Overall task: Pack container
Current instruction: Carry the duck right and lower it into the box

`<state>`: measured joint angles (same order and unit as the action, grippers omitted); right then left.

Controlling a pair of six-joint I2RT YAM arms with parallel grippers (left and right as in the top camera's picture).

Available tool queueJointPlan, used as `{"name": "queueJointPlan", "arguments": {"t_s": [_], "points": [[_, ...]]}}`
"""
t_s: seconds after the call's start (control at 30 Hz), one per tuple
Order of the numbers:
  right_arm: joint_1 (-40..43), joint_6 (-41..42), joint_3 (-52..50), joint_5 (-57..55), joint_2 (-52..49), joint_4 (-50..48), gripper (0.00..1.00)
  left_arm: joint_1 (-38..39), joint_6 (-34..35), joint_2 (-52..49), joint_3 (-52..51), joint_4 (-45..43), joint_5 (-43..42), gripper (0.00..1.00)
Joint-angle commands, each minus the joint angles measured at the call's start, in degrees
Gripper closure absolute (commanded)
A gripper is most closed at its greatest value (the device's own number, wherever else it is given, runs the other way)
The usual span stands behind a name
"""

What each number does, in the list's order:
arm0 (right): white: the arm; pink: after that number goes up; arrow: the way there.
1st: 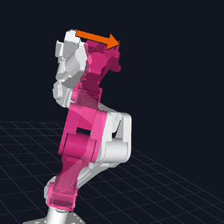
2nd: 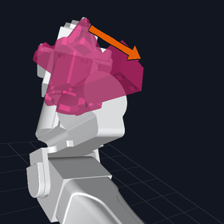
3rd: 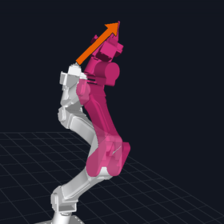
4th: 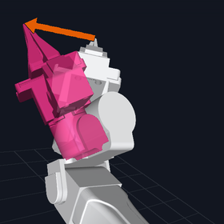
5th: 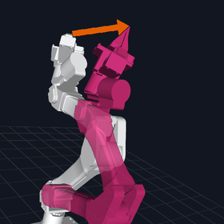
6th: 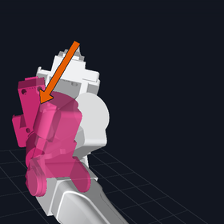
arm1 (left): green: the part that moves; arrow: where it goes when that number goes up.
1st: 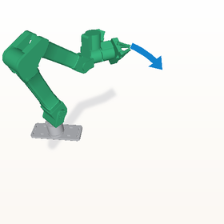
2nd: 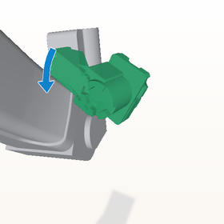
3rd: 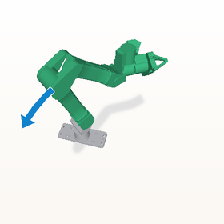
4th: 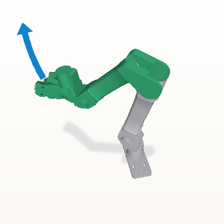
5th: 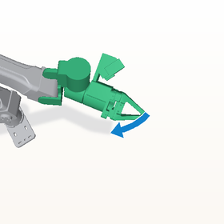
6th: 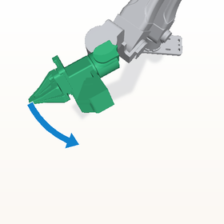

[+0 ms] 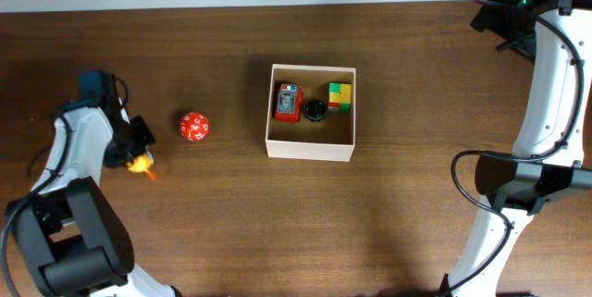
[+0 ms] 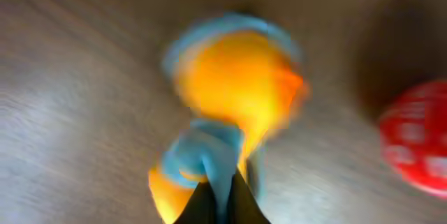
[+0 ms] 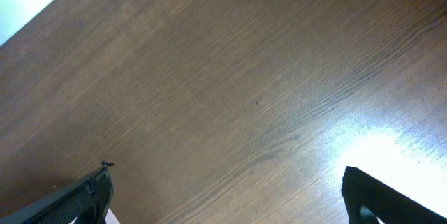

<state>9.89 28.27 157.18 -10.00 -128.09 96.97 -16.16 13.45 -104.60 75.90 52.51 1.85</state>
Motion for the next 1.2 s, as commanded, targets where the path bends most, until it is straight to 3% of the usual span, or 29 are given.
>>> {"name": "queueJointPlan", "arguments": {"t_s": [0.0, 0.07, 0.27, 0.5, 0.7, 0.93, 1.17], "points": [[0.3, 0.1, 0.2, -0.1, 1.2, 0.3, 0.01, -0.1, -0.1, 1.2, 6.6, 2.8, -2.6, 0.98], [0.3, 0.1, 0.2, -0.1, 1.2, 0.3, 0.01, 0.0, -1.0, 1.9, 9.2, 4.2, -4.1, 0.98], [0.3, 0.1, 0.2, -0.1, 1.2, 0.3, 0.01, 2.7, -13.3, 5.3, 15.0, 4.6, -19.4, 0.98], [0.3, 0.1, 0.2, -0.1, 1.2, 0.3, 0.01, 11.4, -24.5, 7.9, 16.5, 0.9, -26.4, 0.98], [0.3, 0.1, 0.2, -0.1, 1.2, 0.3, 0.01, 22.0, -35.3, 7.9, 16.5, -3.8, -27.1, 0.98], [0.3, 0.1, 0.2, -0.1, 1.2, 0.3, 0.01, 32.9, -52.6, 7.8, 16.0, -4.9, -25.8, 0.98], [0.3, 0.1, 0.2, -0.1, 1.2, 0.3, 0.01, 37.7, -58.2, 5.2, 14.5, -5.0, -23.5, 0.98]]}}
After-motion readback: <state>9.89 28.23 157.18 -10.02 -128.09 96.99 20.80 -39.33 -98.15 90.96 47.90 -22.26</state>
